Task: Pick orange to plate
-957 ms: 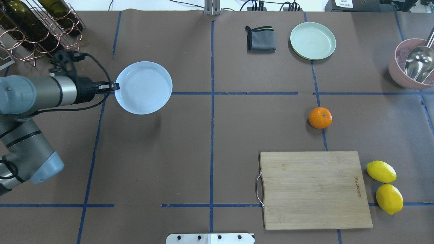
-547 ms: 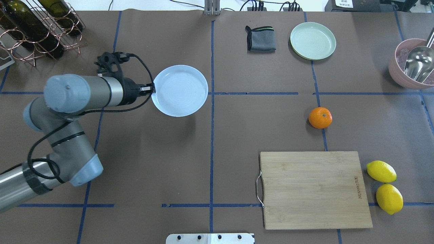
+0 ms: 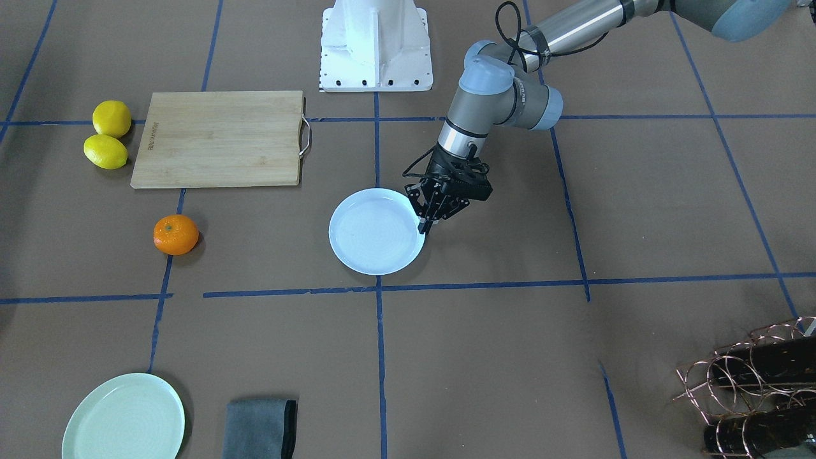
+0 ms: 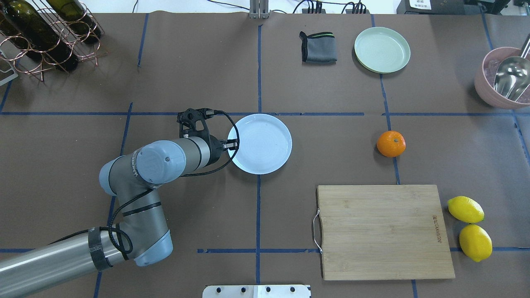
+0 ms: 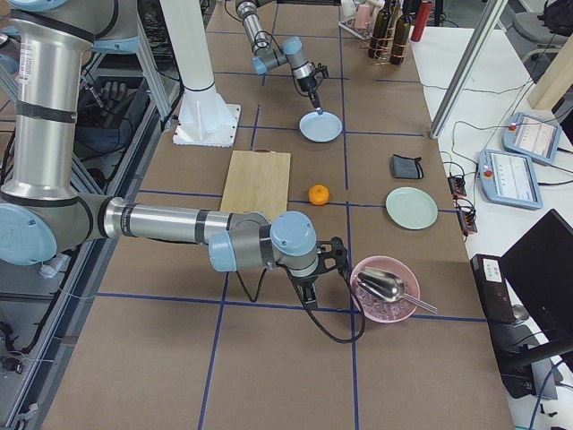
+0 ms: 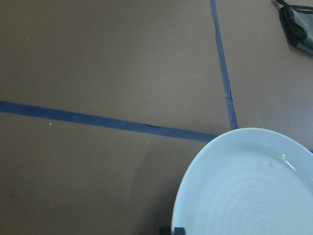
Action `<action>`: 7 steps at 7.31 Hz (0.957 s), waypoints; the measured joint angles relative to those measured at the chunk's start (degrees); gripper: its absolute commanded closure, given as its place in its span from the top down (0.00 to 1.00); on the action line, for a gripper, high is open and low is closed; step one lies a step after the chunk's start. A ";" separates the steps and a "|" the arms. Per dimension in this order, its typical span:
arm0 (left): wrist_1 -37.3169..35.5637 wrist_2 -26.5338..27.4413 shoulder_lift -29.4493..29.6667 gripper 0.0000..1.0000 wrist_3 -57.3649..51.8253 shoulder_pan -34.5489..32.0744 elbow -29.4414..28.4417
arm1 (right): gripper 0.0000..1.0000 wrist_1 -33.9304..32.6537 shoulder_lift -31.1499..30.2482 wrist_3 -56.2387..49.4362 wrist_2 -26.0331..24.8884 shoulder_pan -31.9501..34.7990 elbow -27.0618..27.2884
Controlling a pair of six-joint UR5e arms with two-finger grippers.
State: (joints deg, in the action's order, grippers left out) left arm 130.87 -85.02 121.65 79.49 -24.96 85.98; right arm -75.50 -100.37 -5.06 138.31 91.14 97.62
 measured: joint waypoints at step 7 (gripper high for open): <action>-23.51 -23.82 -7.44 1.00 -31.40 -18.87 20.66 | 1.00 0.21 0.09 2.49 -0.02 0.00 1.19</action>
State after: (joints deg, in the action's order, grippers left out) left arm 107.37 -108.84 114.21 48.09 -43.83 106.63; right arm -75.29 -100.29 -2.57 138.29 91.14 98.81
